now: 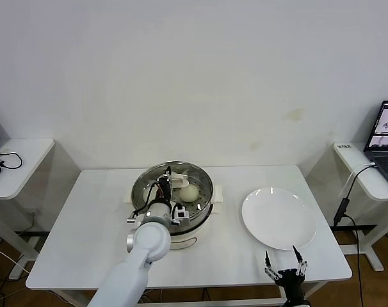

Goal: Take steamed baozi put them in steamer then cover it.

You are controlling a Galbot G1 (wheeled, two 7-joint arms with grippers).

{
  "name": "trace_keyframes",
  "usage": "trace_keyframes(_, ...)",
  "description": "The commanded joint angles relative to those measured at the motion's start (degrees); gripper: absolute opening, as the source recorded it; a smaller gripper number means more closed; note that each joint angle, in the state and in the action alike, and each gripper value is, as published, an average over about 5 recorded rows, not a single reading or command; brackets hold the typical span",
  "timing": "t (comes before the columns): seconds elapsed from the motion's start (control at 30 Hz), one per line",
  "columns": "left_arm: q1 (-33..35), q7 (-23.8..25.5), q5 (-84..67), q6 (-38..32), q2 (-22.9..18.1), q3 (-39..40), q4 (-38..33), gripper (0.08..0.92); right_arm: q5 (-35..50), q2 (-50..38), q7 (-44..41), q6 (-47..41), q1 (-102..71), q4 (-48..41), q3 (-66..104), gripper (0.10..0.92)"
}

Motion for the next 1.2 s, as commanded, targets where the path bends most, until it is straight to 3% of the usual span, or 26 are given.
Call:
trace_keyframes(0.03,0.7,-0.79,-0.04,-0.44,-0.2,-0.18,-0.77,0.219,-0.02,0.01,-0.05,0.05,-0.1,0.17,-0.08,0.823)
trace_keyframes(0.63,12.74,-1.33,-3.95,-0.45,5.68,-0.54,-17.06,0.737,-1.33,0.49,0.01,0.24,-1.01,0.63,-0.56,0.823)
trace_keyframes(0.83,17.98,-2.96,-5.73,-1.3,7.02,-1.39,-23.04,0.82,-1.32,0.16,0.01,0.43,-1.34,0.65,-0.75,0.823)
trace_keyframes(1.03,28.79,-11.24,-15.3,-3.91,5.96,-8.24,-32.85,0.823,-0.15,-1.13,-0.12,0.63,-1.86,1.0,-0.33,0.823)
trace_keyframes(1.2,41.41,-26.02,-44.08,-14.88,2.33,-20.41,-35.94,0.823,2.19,-3.23,-0.45,0.72,-2.65,1.69,-0.02,0.823)
